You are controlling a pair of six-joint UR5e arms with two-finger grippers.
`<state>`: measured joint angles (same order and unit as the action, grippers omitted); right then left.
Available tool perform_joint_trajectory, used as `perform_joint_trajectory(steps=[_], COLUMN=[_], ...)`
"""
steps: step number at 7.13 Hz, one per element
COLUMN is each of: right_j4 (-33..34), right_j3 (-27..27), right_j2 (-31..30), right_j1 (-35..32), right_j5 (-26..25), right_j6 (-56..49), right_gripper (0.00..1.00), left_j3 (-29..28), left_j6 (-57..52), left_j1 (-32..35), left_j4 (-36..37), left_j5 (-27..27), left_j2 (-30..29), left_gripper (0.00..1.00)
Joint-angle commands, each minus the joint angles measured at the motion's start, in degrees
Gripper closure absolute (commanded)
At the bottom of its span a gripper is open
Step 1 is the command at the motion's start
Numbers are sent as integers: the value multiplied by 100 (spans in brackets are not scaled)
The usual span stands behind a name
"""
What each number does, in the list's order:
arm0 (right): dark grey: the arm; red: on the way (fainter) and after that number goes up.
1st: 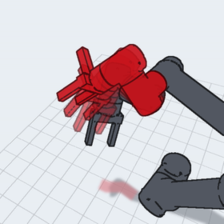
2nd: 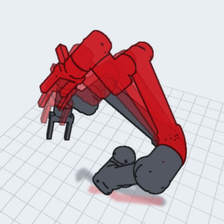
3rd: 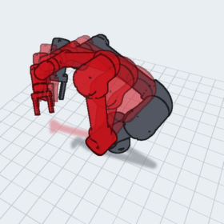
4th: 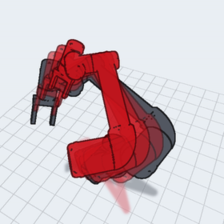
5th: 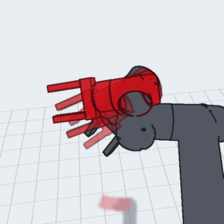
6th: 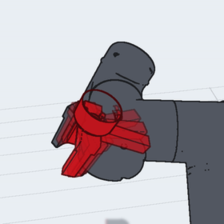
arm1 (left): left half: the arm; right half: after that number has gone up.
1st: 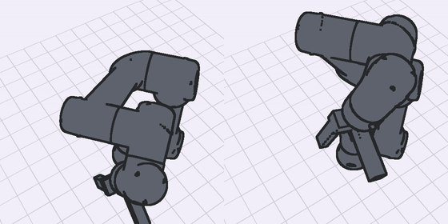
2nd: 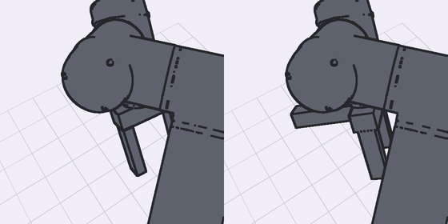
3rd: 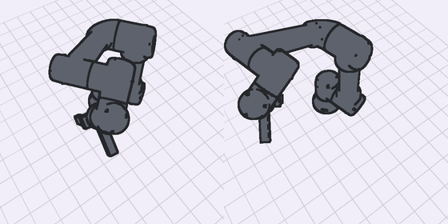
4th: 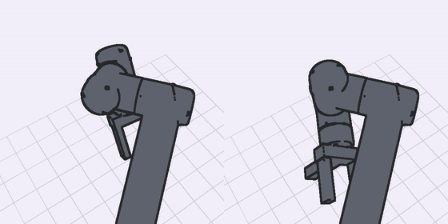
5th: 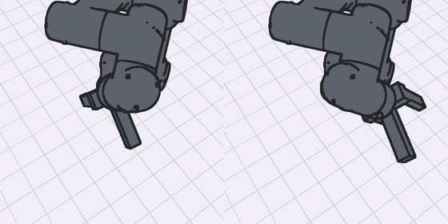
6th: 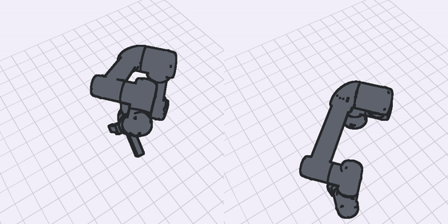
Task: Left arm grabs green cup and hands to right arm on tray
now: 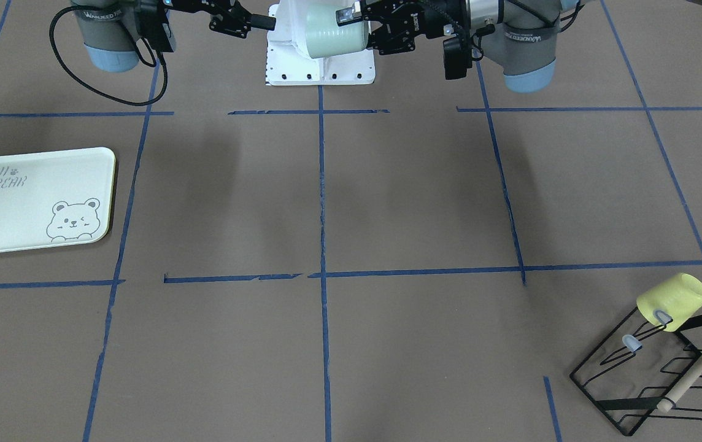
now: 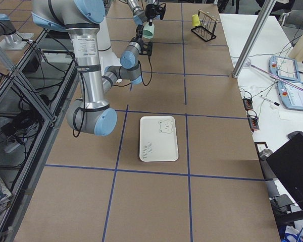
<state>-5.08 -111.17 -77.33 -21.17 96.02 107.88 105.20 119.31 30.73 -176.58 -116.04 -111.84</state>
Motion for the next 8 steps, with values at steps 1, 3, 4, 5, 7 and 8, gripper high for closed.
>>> perform_joint_trajectory(steps=[1,3,4,5,7,8], right_j4=[7,7,7,7,24,33], right_j3=[269,315,315,315,324,324], right_j2=[304,394,429,412,525,569], right_j1=[7,7,7,7,7,16], right_j5=[-127,-197,-215,-215,-320,-408], right_j6=[-3,5,14,14,14,14], right_gripper=[1,2,2,2,3,3], left_j3=[27,-17,-17,-35,-44,-44], left_j6=[276,286,286,286,286,286], left_j1=[-146,-146,-146,-146,-146,-146], left_j4=[-25,-25,-25,-25,-25,-25], left_j5=[116,178,187,187,178,187], left_j2=[-66,-102,-102,-102,-101,-102], left_gripper=[55,55,55,55,55,55])
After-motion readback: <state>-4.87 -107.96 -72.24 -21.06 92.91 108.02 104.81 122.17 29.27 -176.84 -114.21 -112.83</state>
